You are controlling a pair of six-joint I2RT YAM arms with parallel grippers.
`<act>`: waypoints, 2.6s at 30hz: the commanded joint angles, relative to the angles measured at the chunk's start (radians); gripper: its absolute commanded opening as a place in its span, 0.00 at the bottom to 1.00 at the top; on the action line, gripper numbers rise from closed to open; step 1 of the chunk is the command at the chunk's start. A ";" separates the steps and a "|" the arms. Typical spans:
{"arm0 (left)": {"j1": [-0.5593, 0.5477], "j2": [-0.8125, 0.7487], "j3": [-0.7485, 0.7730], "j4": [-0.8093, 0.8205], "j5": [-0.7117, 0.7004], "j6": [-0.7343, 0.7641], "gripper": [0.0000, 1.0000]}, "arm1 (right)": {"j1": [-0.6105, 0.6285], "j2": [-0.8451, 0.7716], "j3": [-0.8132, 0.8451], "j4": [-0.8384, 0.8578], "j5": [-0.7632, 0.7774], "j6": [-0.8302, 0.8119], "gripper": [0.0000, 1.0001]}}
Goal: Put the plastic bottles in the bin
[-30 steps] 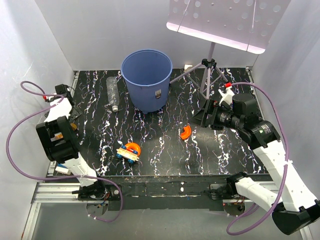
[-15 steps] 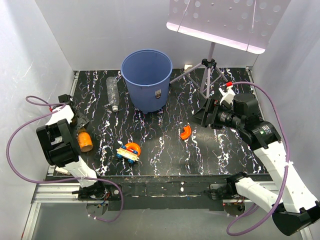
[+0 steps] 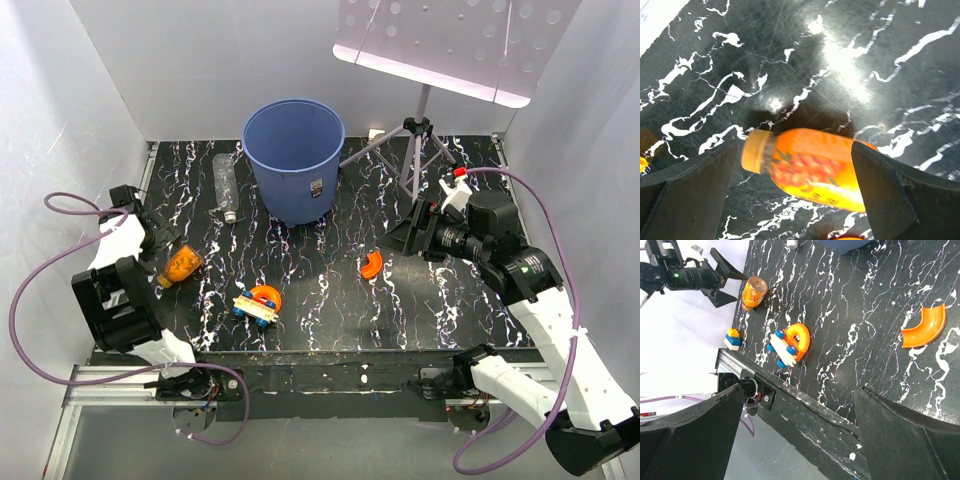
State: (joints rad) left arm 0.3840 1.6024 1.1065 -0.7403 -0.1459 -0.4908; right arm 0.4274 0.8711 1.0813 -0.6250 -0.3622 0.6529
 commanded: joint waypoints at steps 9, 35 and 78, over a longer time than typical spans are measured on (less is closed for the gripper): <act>0.001 -0.177 0.024 -0.042 0.146 0.015 0.98 | 0.001 -0.044 -0.034 0.047 0.006 0.005 0.95; -0.010 -0.128 0.053 0.021 0.040 0.196 0.98 | 0.001 0.025 0.022 0.021 -0.029 -0.091 0.96; -0.138 -0.079 0.144 0.009 0.083 0.089 0.20 | 0.001 0.005 0.009 0.062 -0.044 0.024 0.95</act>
State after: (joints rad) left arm 0.2810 1.6787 1.1793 -0.6907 -0.2077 -0.3668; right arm 0.4274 0.8913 1.0973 -0.6022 -0.3996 0.6682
